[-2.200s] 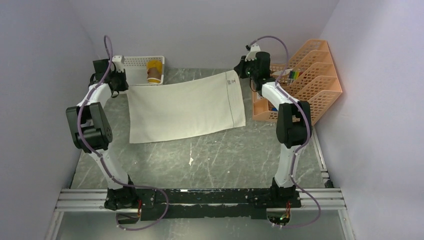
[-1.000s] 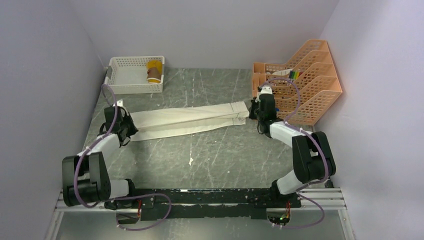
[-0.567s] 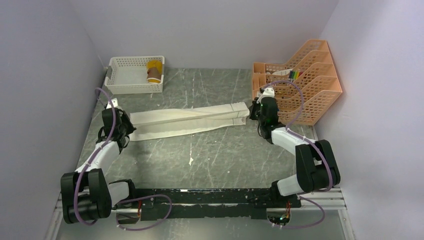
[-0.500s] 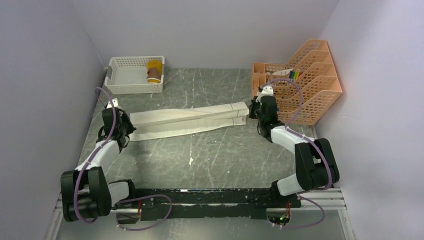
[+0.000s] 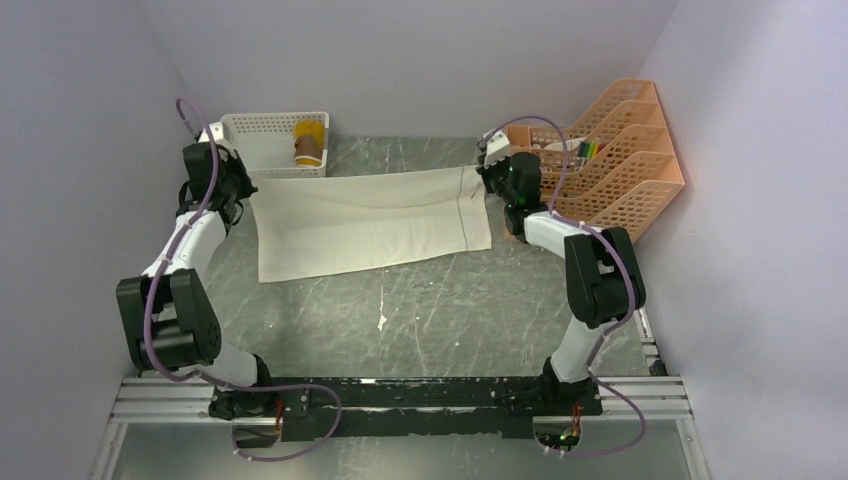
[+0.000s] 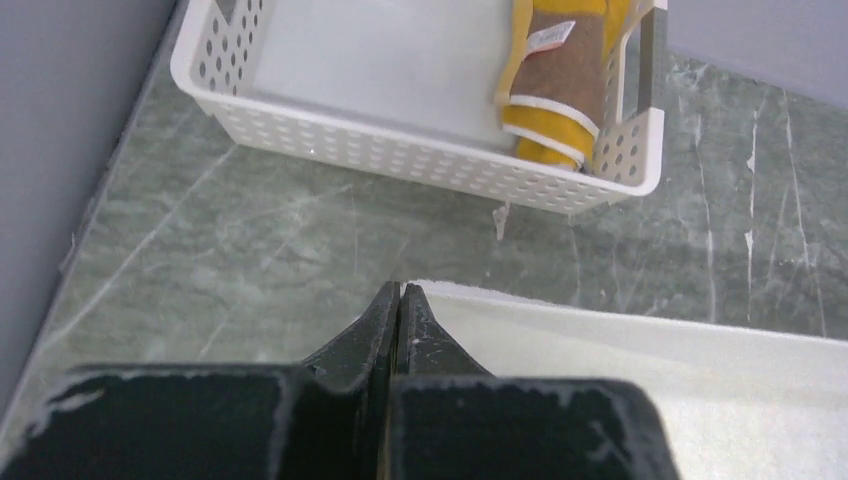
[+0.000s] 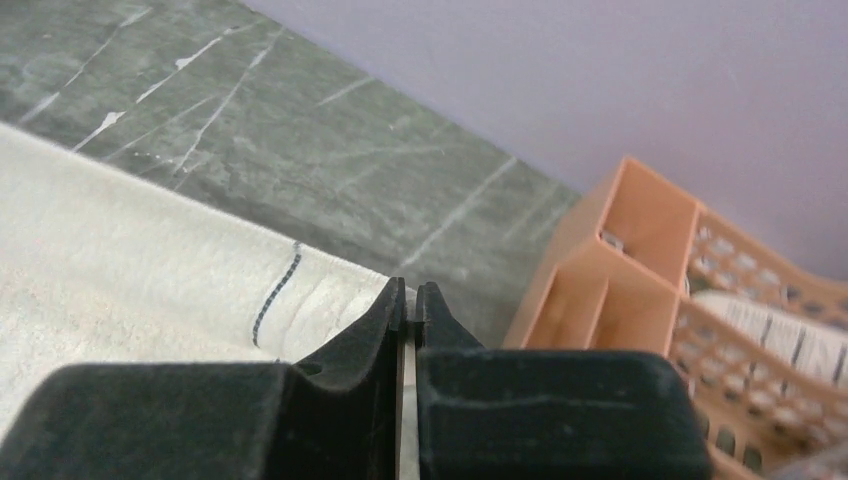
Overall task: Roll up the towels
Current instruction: Fold the towel at the center of the board.
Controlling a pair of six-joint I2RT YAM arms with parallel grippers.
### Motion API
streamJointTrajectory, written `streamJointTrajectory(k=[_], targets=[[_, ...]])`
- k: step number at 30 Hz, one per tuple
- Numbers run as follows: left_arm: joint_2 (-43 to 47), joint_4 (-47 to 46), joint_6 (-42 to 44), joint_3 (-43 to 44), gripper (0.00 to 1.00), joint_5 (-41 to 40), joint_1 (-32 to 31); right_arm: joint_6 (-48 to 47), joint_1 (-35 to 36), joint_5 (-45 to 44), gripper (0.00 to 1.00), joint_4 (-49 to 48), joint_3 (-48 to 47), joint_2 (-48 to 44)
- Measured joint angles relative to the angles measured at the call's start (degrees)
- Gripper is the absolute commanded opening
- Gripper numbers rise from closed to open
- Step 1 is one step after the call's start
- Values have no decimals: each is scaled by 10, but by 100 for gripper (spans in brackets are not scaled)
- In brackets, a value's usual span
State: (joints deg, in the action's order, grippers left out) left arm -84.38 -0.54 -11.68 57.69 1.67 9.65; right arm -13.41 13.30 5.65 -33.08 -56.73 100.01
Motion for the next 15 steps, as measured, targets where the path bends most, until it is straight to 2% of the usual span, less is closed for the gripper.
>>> streamJointTrajectory(k=[9,15], targets=[[-77,7,40,55,7,28,17,-131,-1,152,0,-45,-72,86],[-91,7,49,56,7,45,26,-169,-1,209,0,-93,-57,88]])
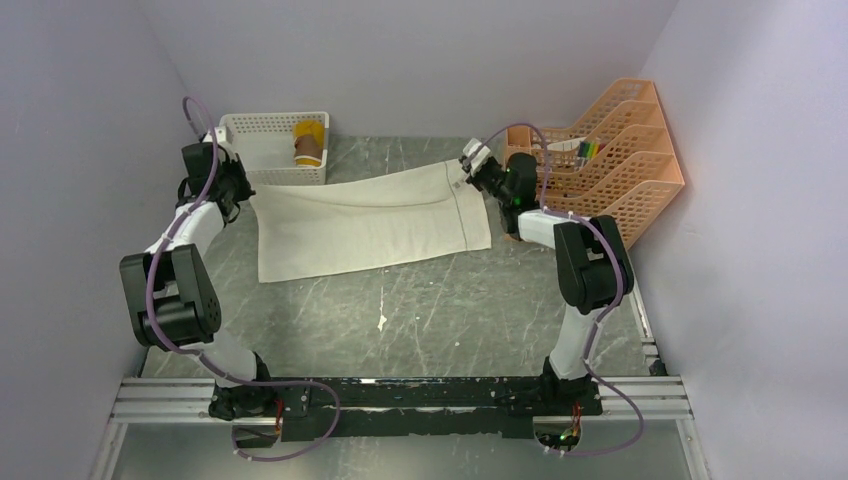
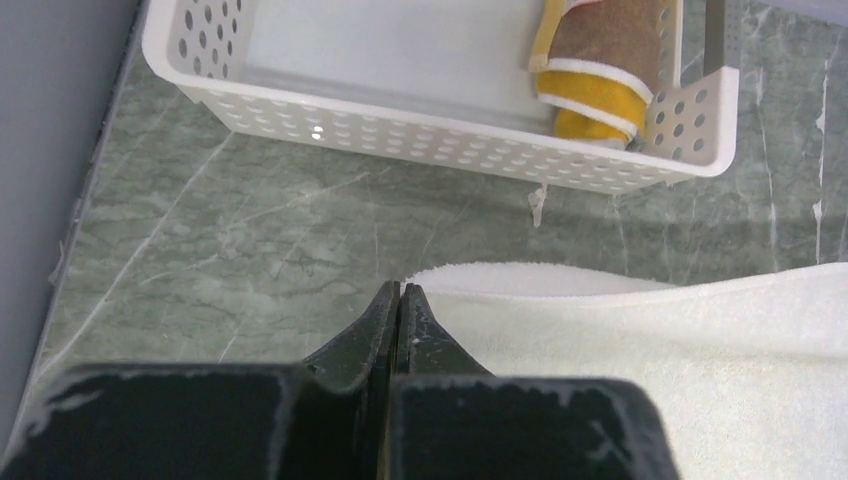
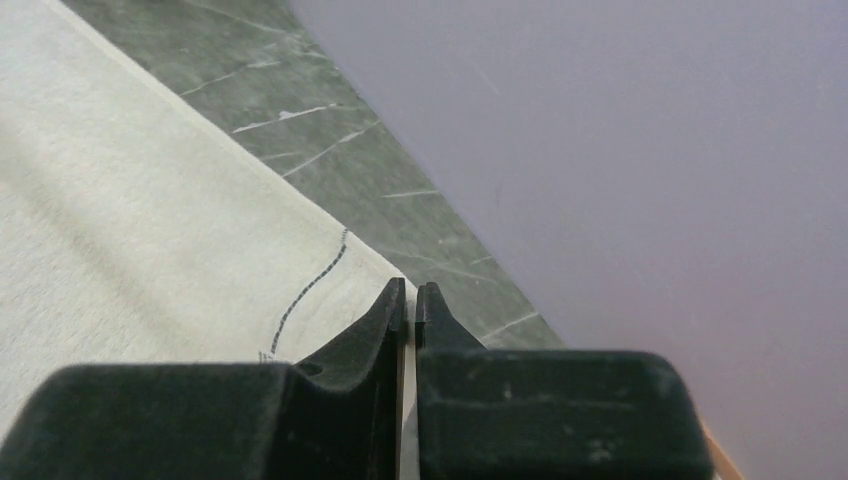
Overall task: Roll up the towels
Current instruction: Fold the towel at the center of the board.
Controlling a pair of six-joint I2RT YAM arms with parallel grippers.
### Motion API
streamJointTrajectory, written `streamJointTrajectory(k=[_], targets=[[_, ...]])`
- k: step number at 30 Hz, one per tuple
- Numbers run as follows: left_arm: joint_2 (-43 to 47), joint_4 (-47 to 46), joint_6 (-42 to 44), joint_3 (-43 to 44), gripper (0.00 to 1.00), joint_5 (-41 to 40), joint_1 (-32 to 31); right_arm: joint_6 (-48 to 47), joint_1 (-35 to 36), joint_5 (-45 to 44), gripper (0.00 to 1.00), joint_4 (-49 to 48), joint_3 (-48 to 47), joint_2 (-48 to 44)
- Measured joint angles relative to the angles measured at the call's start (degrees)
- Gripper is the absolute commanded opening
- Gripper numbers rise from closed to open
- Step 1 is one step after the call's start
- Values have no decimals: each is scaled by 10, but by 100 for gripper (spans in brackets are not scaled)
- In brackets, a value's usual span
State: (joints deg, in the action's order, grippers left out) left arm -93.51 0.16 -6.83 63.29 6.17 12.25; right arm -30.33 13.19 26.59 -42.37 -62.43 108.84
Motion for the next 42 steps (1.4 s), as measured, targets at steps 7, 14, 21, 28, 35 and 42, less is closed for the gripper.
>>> streamJointTrajectory(k=[7,14,21,28,35,42], targets=[[30,-23,-24,-92,7,6,1,-18,0,46,0,-91,127,-27],[100,-30,-72,-205,7,8,3,-15,0,66,0,-154,257,-78],[165,-34,-115,-282,7,7,3,37,-3,27,0,-225,360,-139],[189,-31,-168,-311,7,-20,7,57,-3,-33,0,-204,397,-179],[172,0,-211,-315,7,-52,17,68,-4,-94,0,-204,428,-191],[172,21,-234,-317,7,-73,19,67,-3,-113,0,-193,439,-207]])
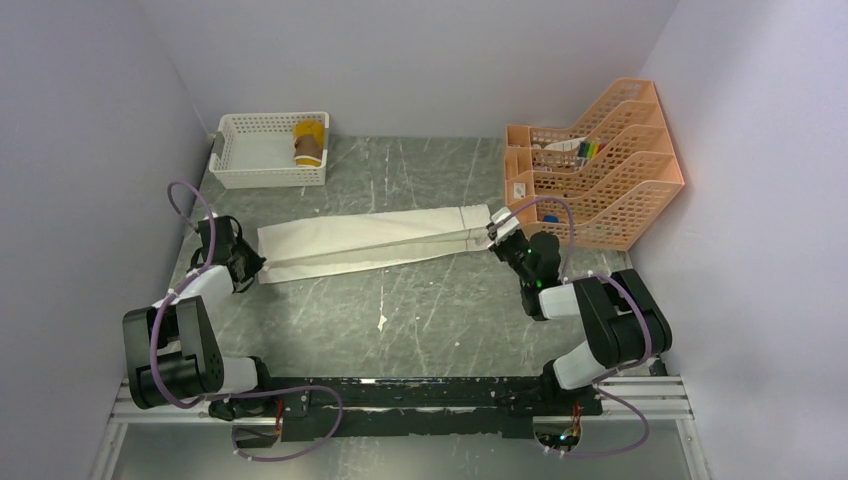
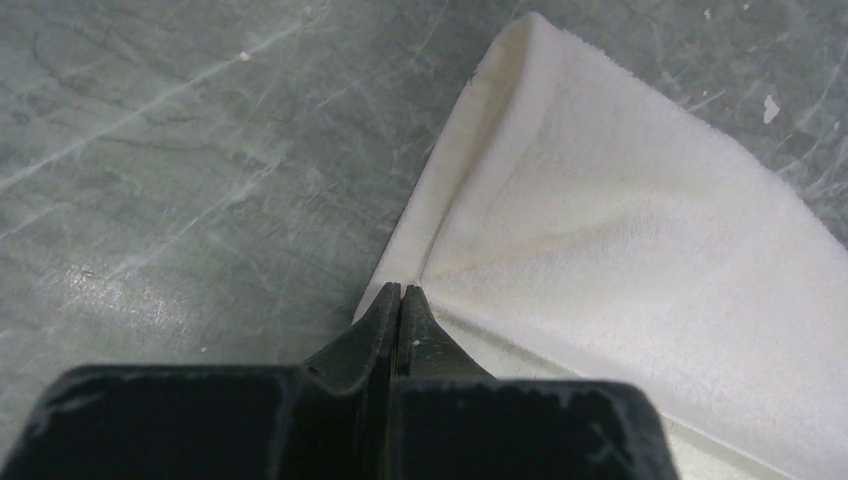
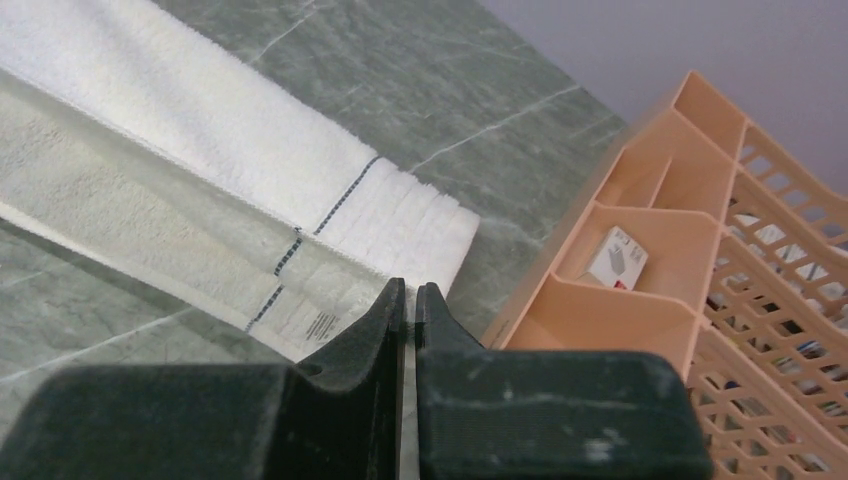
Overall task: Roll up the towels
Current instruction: Fold the towel at the center of the board.
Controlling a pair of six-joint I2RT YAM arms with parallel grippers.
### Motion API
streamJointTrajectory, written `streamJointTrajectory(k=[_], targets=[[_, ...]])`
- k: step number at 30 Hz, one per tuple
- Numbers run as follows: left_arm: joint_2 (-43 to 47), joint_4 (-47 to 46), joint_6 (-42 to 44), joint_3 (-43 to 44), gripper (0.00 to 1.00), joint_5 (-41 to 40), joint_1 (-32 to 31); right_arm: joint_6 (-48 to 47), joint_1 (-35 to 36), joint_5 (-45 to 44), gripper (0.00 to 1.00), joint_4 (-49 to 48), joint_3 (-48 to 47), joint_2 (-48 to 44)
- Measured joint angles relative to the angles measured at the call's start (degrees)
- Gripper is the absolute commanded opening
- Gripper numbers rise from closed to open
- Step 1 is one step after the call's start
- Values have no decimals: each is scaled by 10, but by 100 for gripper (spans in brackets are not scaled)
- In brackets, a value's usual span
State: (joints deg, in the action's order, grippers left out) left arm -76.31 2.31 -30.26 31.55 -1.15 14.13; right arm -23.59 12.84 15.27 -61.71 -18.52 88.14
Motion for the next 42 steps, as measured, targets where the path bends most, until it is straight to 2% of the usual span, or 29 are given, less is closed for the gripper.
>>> streamJointTrajectory(k=[7,17,18,19,20,21,22,23,30,34,37,39,42], targets=[[6,23,-16,0,7,-7,0,-20,1,-10,0,7,11,-24],[75,46,-20,-4,7,-17,0,-63,9,-21,0,64,13,-46],[75,47,-20,-5,12,-17,0,-69,11,-23,1,71,13,-47],[74,48,-19,-6,26,-17,0,-74,13,-26,7,78,13,-47],[74,48,-19,-7,46,-17,0,-79,16,-30,45,85,13,-47],[72,48,-17,-8,64,-16,0,-84,19,-34,93,92,13,-47],[69,49,-12,-8,92,-17,0,-84,20,-40,100,97,13,-47],[65,49,-9,-8,99,-16,2,-89,20,-46,100,101,13,-47],[81,90,7,12,100,2,5,-89,20,-58,100,100,10,-71],[132,124,29,73,100,1,5,-48,20,-72,100,110,-30,-119],[119,127,50,133,95,15,7,49,20,-120,100,156,-115,-127],[75,123,66,169,90,38,9,137,19,-158,100,229,-210,-112],[-3,119,90,177,82,85,16,238,15,-156,100,344,-349,-63]])
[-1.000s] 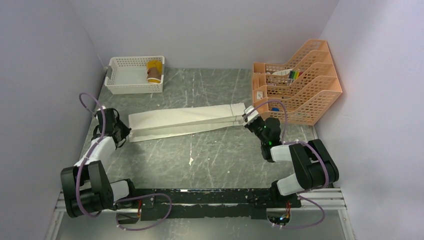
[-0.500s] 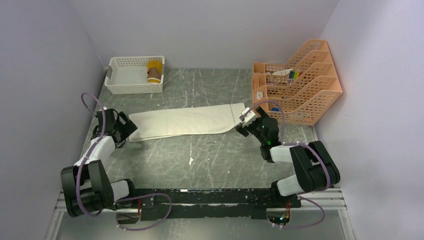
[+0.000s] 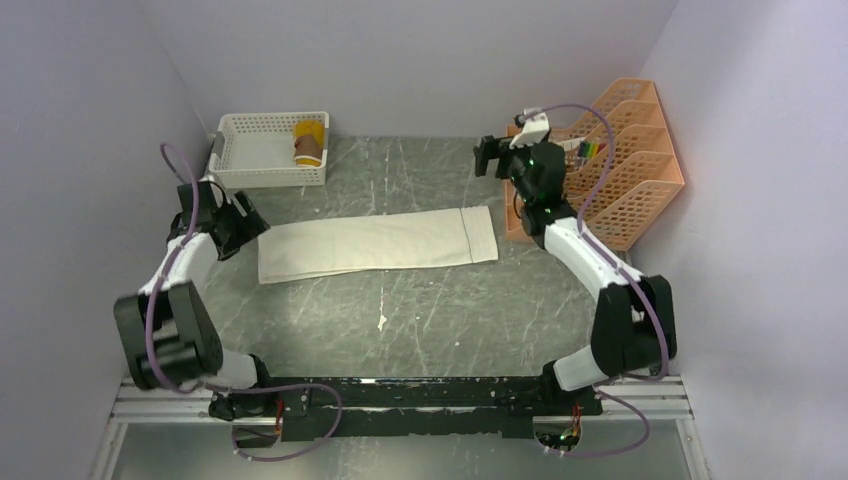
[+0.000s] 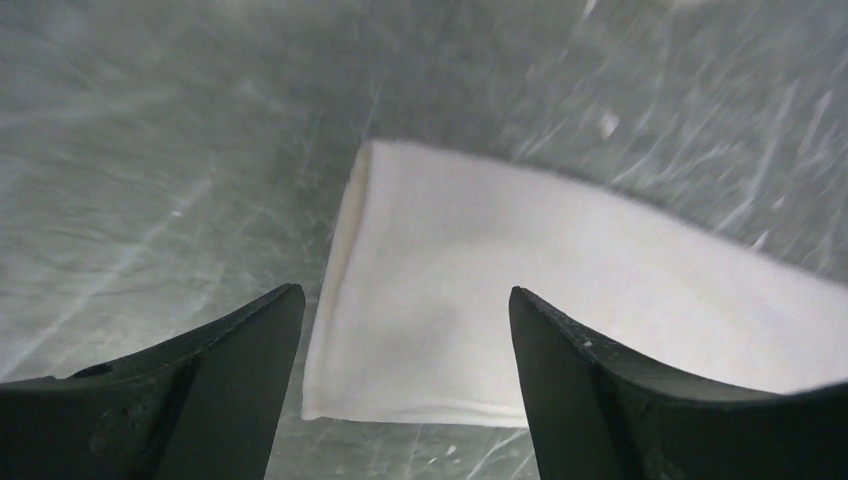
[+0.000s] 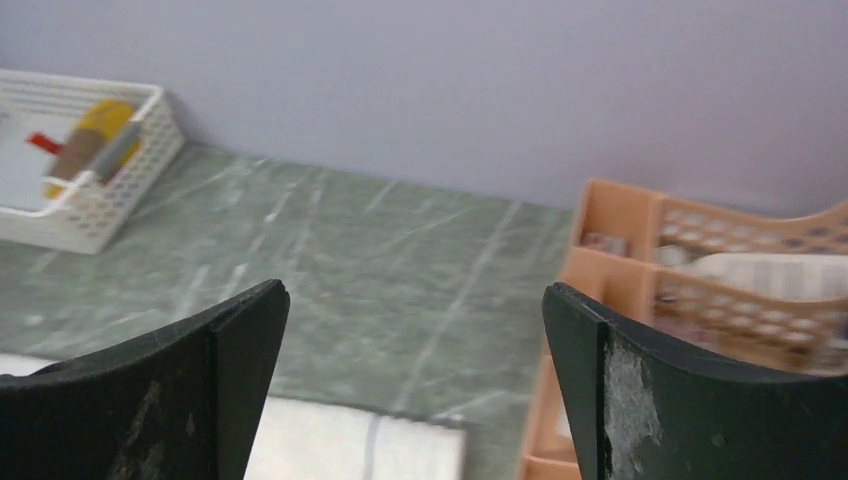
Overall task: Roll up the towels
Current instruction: Fold the towel at the center of the board.
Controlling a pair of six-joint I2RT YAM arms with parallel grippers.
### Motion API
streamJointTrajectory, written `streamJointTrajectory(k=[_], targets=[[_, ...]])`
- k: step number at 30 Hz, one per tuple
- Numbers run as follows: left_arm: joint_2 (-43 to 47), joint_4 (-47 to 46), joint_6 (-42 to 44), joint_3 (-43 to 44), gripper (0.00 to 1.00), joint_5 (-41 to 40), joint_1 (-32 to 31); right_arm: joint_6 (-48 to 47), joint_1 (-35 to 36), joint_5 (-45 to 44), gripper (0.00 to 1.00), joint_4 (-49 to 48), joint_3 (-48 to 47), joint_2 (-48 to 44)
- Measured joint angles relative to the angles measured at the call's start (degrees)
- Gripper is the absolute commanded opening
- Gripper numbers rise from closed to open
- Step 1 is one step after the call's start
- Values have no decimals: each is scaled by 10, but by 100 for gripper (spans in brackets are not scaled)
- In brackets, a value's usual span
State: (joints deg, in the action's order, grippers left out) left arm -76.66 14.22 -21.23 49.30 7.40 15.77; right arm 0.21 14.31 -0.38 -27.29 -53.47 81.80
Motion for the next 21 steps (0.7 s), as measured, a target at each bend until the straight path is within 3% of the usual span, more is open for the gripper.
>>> streamJointTrajectory(k=[3,7,12,18,21], targets=[[-95,12,19,-3,74,67,16,81,-1,51,100,70,-68,50],[-152,35,39,-2,73,116,34,169,0,129,100,100,18,58],[-163,53,66,7,72,139,64,226,1,201,100,122,92,59],[-182,70,93,24,74,149,80,263,1,263,100,90,102,57],[-187,71,102,27,70,160,84,270,1,281,100,78,102,51]])
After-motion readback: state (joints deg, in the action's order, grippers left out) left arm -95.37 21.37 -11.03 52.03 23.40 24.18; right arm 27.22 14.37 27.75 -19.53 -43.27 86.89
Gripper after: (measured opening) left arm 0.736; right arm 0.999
